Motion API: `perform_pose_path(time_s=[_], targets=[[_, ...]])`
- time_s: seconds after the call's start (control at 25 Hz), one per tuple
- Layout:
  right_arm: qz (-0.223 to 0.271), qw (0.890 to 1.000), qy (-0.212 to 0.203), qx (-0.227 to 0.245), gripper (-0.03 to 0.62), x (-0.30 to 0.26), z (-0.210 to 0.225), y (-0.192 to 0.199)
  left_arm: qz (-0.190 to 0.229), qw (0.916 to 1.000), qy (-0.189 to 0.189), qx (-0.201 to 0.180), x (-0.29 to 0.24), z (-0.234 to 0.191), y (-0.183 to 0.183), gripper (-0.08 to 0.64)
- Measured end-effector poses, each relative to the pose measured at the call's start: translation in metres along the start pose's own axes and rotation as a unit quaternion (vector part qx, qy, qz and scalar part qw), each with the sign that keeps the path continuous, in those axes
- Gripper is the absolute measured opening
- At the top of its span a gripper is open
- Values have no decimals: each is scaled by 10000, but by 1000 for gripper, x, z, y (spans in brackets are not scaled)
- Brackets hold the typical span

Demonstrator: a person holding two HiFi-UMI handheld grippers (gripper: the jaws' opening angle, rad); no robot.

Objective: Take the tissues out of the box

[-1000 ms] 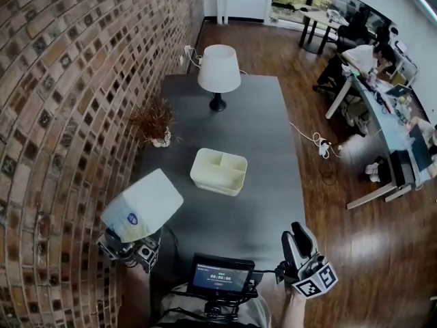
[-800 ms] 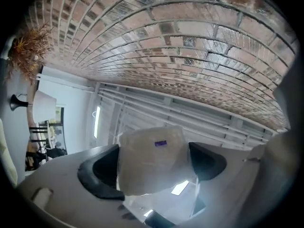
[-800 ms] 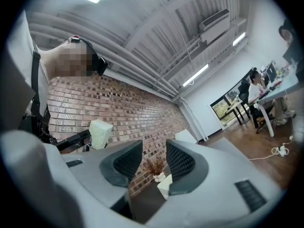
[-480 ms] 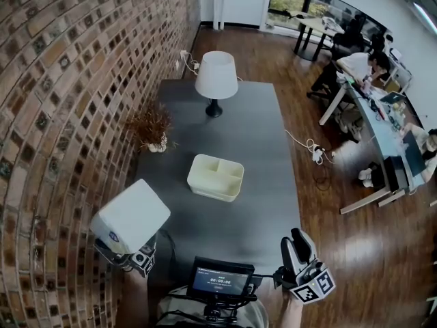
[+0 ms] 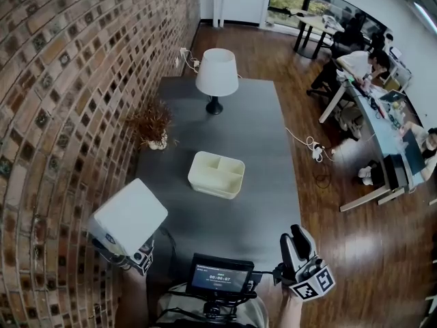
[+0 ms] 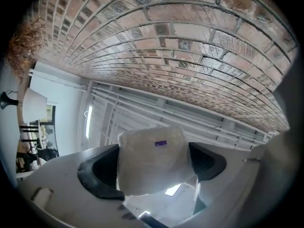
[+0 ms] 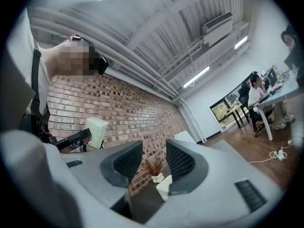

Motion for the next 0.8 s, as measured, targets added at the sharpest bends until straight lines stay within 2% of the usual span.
perform_pose_path(time_s=[0.8], targets=[[-35, 10000, -63, -11, 153, -1, -6, 0, -195, 9997, -55, 97, -3, -2, 11, 440]])
Point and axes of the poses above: the fingertips, and each gripper's own axes: x backward along the fingers, z to its right, y out of its underside, the point moved 3 cm from there along x, backward along the fingers, and after that the axes turned 6 degrees about -y, right-handed, at the moved point
